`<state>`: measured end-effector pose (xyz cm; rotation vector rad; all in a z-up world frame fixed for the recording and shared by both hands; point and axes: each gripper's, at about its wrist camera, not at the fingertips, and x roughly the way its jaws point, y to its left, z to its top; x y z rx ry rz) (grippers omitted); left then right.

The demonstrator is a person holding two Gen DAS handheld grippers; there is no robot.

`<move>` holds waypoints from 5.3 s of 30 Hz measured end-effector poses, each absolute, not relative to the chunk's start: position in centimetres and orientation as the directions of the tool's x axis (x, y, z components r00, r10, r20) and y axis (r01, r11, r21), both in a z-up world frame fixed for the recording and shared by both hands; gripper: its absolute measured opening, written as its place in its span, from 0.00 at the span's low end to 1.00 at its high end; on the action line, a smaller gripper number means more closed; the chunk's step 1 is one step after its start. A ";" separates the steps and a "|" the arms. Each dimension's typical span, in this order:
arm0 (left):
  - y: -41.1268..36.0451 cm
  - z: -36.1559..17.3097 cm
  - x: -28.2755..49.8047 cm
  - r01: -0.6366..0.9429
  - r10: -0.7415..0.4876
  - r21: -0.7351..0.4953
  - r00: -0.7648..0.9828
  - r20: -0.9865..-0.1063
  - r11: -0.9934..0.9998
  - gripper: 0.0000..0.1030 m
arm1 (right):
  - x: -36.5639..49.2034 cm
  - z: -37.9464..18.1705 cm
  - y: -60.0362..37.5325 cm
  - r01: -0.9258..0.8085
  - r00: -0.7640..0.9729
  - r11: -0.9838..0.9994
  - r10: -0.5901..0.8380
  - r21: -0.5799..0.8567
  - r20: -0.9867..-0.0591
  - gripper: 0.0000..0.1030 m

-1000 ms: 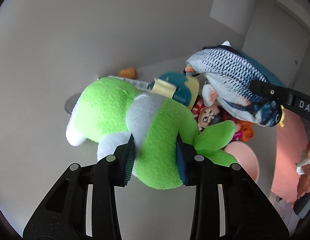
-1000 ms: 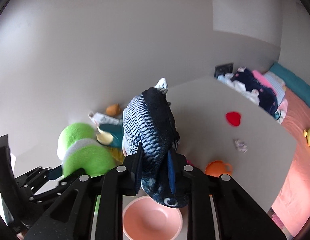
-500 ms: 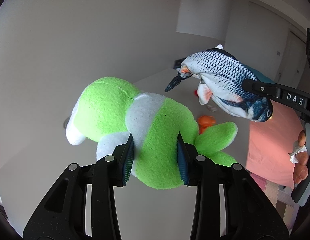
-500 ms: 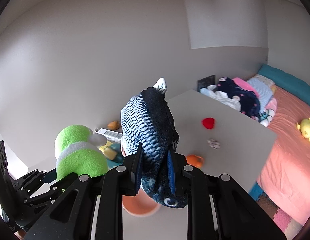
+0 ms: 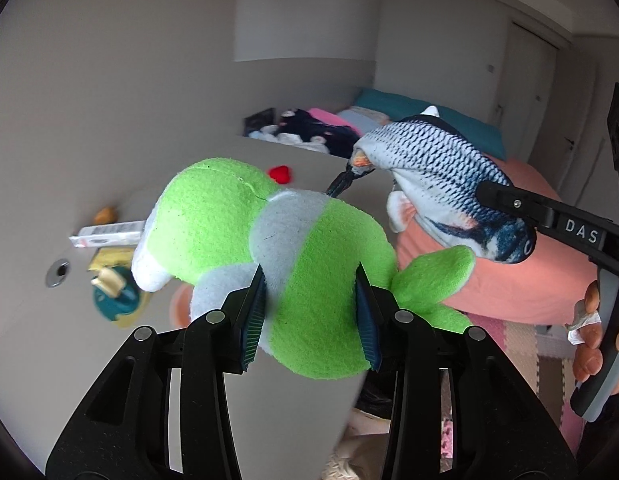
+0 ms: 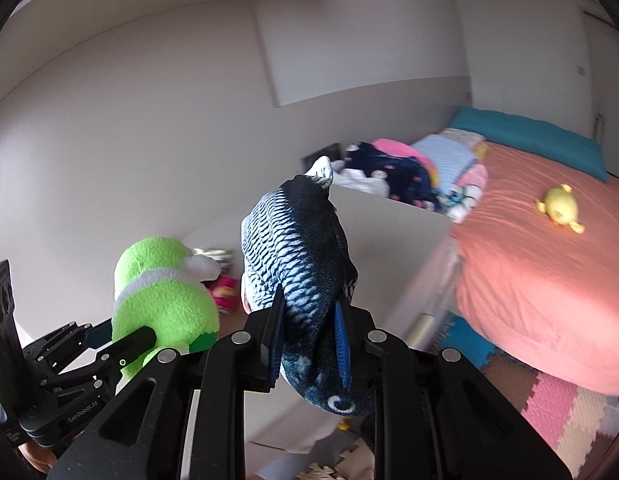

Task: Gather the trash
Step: 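Carry both plush toys over the black trash bin and open both tools, then move both tools back over the desk toward the remaining toys, then grasp the pink bowl with the left tool while the right tool grasps the orange plastic toy, then carry the bowl and orange toy over the trash bin and open both tools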

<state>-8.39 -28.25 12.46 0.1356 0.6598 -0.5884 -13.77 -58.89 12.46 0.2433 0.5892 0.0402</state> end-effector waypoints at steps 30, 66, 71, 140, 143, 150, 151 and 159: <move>-53.7 -2.7 -11.0 0.821 -0.415 0.142 0.420 -0.807 0.553 0.94 | -18.9 -3.2 -76.7 0.459 0.675 0.832 -0.100 0.310 -0.731 0.81; -28.0 7.2 0.0 0.434 -0.272 0.057 0.656 -0.704 0.899 0.94 | -11.3 4.1 -59.3 0.123 0.802 0.943 0.088 0.308 -0.590 0.92; -24.2 4.6 3.0 0.331 -0.232 -0.019 0.619 -0.750 0.944 0.93 | -9.1 4.2 -56.2 0.095 0.790 0.956 0.096 0.276 -0.606 0.92; -40.6 3.4 -4.4 0.630 -0.442 -0.039 0.497 -0.747 0.775 0.13 | -9.2 3.6 -67.1 0.258 0.702 0.897 0.082 0.360 -0.708 0.45; -43.1 2.9 -5.4 0.665 -0.451 -0.029 0.472 -0.758 0.746 0.13 | -10.4 2.8 -69.2 0.291 0.694 0.887 0.061 0.357 -0.717 0.45; -47.5 0.5 -6.6 0.723 -0.441 -0.020 0.398 -0.804 0.690 0.13 | -12.1 0.3 -73.1 0.362 0.663 0.861 0.031 0.357 -0.748 0.45; -48.1 0.0 -6.6 0.730 -0.435 -0.018 0.387 -0.813 0.683 0.13 | -12.1 -0.1 -73.5 0.370 0.656 0.861 0.023 0.349 -0.754 0.45; -48.7 -0.8 -6.7 0.705 -0.403 0.047 0.457 -0.793 0.708 0.94 | -13.0 -0.9 -74.6 0.440 0.665 0.851 -0.095 0.286 -0.741 0.89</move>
